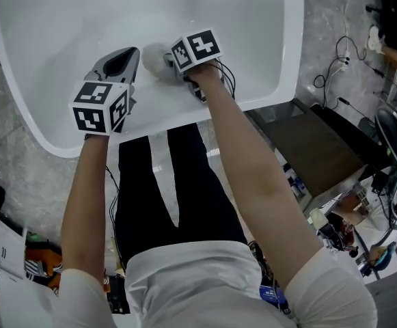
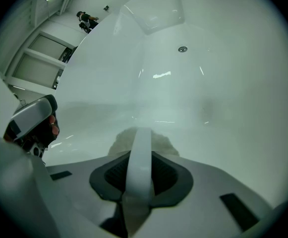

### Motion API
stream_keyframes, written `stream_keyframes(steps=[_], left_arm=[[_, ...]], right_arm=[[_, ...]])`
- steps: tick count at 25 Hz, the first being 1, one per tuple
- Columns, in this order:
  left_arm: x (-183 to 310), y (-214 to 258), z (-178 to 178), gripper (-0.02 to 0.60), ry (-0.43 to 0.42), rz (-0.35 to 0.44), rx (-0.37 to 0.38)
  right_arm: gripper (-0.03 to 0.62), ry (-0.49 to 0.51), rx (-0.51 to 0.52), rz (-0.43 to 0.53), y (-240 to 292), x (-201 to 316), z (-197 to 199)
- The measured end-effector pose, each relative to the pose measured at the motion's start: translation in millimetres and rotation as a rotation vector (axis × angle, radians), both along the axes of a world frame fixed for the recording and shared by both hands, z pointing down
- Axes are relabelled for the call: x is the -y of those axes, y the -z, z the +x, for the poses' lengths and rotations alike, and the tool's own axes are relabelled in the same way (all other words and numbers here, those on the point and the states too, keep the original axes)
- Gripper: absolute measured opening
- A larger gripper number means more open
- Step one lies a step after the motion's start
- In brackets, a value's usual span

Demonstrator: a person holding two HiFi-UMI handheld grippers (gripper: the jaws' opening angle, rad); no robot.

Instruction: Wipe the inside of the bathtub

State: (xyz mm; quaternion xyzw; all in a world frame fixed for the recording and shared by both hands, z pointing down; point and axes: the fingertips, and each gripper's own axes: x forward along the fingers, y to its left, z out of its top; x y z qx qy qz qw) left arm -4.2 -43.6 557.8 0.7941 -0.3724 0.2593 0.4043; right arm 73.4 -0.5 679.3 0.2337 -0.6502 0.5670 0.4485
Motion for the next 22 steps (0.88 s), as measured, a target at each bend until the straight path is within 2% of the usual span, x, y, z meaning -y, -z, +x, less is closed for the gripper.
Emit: stream_keyframes(steps=[5, 16, 22], left_arm=[[14, -14, 32, 0.005, -0.029, -0.020, -0.008], [4, -11, 99, 0.005, -0.087, -0.015, -0.032], [4, -13, 115, 0.005, -0.101, -0.015, -0.049]], right_arm=[[0.094, 0.000, -0.023, -0.009, -8, 14, 38], [0.092, 0.003, -0.066, 0.010, -1, 13, 111], [0.094, 0.026, -0.126, 0.014, -1, 15, 133]])
